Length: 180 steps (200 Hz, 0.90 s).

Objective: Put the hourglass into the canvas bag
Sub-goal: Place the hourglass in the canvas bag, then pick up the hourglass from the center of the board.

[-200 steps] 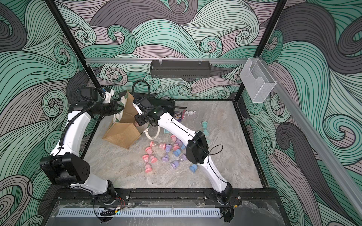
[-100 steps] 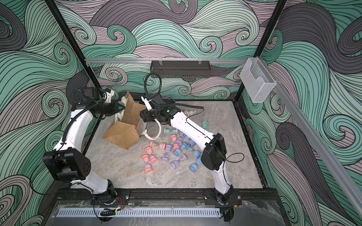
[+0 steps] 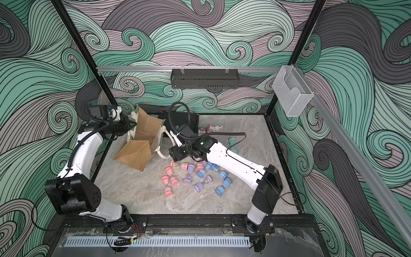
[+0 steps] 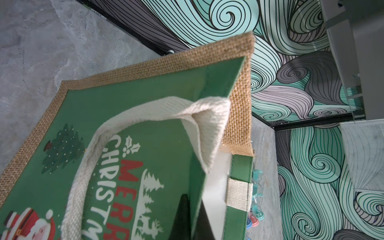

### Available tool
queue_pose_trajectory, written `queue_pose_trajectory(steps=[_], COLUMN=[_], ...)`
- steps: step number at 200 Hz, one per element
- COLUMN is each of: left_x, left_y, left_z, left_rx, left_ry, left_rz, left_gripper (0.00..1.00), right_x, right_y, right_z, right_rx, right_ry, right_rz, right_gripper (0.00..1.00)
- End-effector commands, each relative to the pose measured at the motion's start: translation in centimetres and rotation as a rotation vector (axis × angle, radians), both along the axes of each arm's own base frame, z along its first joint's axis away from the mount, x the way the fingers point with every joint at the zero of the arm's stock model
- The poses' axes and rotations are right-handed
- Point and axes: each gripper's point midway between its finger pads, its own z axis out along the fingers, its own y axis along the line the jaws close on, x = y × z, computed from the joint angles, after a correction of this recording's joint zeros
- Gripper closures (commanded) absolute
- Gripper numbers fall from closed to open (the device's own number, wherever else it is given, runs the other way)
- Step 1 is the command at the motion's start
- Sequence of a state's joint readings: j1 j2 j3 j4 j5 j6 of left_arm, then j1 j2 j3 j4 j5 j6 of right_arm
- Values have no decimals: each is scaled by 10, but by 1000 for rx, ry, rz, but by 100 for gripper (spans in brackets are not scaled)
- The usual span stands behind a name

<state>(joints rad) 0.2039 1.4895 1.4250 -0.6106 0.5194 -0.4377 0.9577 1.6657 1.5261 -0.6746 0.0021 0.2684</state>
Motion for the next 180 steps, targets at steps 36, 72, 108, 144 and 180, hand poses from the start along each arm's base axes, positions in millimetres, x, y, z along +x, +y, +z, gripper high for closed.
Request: queue_pose_trajectory(steps=[36,72,108,144,180], left_x=[-18,-22,-23,-25,-27], left_y=[33,49,42,37,36], left_z=[17,-2,-14,-12,-11], left_rx=[-51,-62,-130,-124,-107], left_ry=[-52,3,40,24,21], left_rz=[160,158,85,38,21], left_gripper=[100,100,100,100,100], right_x=[-56,-58,-54,-50,-53], right_y=[-2,11,23,31,42], right_z=[-76,-107,-125,-143,-156], right_rx=[-127,-167,-191,-217,-221], right_ry=[130,143,131,133,167], right_rz=[-41,-78,-98,-103,-76], right_gripper=[30,35,40,41,41])
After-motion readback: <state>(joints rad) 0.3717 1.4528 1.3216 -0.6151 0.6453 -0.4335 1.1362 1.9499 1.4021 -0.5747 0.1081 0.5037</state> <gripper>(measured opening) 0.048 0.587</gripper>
